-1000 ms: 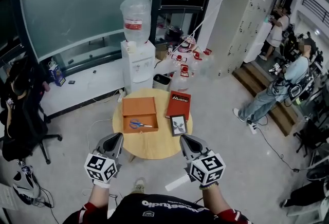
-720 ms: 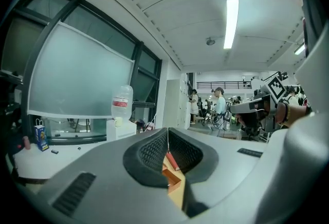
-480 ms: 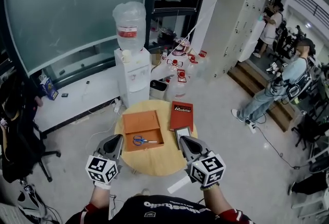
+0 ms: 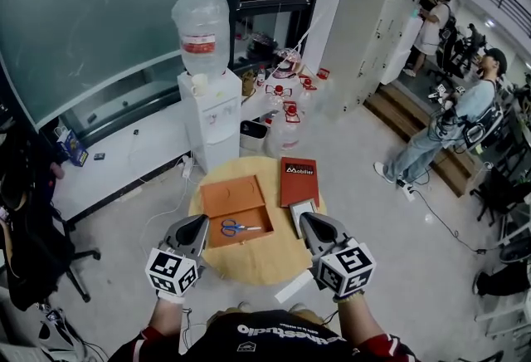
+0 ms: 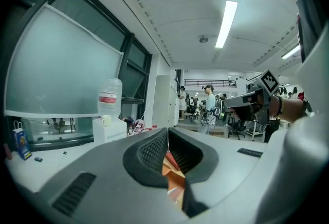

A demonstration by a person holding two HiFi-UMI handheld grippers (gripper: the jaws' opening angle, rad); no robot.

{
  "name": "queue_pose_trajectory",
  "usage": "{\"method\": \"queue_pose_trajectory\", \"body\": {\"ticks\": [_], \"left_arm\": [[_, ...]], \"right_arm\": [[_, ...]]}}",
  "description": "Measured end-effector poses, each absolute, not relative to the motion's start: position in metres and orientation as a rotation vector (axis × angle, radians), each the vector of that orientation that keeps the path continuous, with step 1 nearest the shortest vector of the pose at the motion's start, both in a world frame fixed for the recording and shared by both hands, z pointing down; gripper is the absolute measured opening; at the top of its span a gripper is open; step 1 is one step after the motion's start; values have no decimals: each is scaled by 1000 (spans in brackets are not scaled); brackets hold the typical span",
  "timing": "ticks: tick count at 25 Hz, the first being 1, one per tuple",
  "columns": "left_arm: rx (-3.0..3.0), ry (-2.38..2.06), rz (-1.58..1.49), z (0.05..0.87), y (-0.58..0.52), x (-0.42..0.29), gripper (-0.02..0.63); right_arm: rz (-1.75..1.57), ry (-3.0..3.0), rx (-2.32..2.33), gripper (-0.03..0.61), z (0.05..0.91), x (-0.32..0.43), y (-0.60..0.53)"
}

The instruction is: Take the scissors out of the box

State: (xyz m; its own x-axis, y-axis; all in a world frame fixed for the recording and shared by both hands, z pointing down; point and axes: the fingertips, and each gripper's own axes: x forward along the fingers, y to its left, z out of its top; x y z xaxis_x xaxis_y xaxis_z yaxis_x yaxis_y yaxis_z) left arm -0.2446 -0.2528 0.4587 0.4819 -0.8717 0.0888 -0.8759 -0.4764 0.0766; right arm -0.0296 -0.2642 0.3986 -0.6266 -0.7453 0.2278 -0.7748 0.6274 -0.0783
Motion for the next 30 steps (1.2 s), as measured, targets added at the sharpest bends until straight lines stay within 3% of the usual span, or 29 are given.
{"method": "queue_pose_trajectory", "body": {"ticks": [19, 25, 30], "left_arm": [[2704, -1496, 61, 439, -277, -222, 26], [2782, -1421, 134, 443, -282, -208, 119], [2802, -1380, 185, 461, -287, -200, 150]], "right_arm": [[288, -2728, 1209, 28, 409, -24, -288], [303, -2714, 1213, 28, 412, -21, -286], [311, -2702, 1220, 28, 418, -15, -283]]}}
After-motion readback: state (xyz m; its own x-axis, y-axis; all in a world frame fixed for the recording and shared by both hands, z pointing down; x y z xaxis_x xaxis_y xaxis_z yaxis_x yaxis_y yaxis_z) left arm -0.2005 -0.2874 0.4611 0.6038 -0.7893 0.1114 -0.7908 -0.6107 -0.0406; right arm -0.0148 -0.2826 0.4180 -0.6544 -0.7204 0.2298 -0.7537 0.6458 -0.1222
